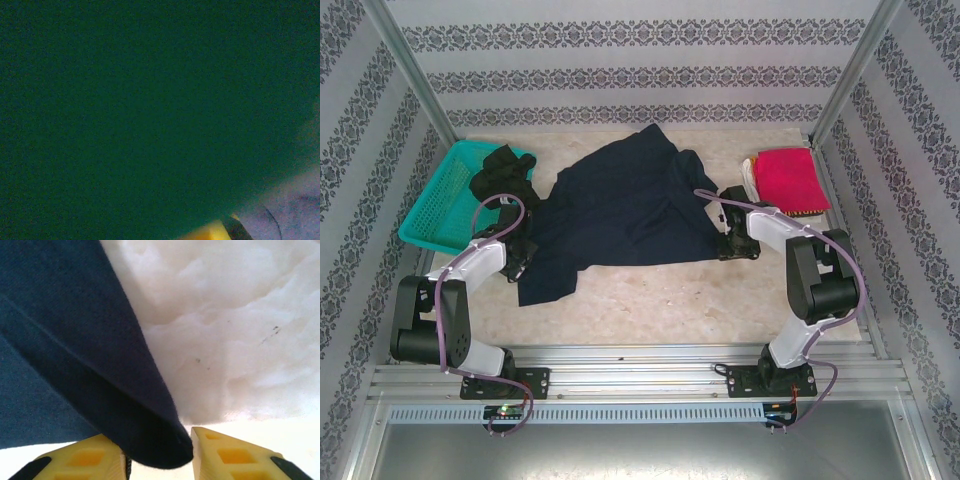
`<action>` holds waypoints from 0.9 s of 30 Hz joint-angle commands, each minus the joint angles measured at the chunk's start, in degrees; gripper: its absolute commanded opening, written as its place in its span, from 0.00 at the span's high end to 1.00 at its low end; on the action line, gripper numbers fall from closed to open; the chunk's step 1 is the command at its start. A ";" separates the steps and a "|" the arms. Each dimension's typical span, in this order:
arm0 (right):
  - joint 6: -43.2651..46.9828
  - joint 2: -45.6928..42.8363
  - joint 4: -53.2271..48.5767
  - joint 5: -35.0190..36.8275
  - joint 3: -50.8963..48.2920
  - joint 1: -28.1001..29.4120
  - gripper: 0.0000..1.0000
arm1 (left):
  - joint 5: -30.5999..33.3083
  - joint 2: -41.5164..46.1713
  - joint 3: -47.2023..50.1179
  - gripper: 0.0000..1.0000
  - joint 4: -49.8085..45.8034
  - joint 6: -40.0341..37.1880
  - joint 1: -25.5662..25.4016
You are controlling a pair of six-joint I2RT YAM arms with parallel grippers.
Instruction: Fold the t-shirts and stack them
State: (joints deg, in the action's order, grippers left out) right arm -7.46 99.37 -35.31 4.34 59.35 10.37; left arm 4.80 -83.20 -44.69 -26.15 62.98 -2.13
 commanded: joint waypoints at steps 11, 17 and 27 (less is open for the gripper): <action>-0.19 -11.69 4.78 -5.45 -2.47 -2.20 1.00 | -1.12 1.26 -0.80 1.00 -0.30 -4.19 0.72; -1.94 -26.79 9.70 -6.74 -6.10 -4.08 1.00 | 1.11 9.50 -1.51 1.00 -4.40 -5.67 0.64; -4.22 -54.67 11.34 -7.20 -7.32 -5.59 1.00 | 6.52 25.71 -12.42 1.00 -18.62 -9.53 0.64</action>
State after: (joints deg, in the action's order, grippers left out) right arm -10.33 47.88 -24.49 -2.92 49.76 5.45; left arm 7.22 -60.69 -53.10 -38.30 56.49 -2.13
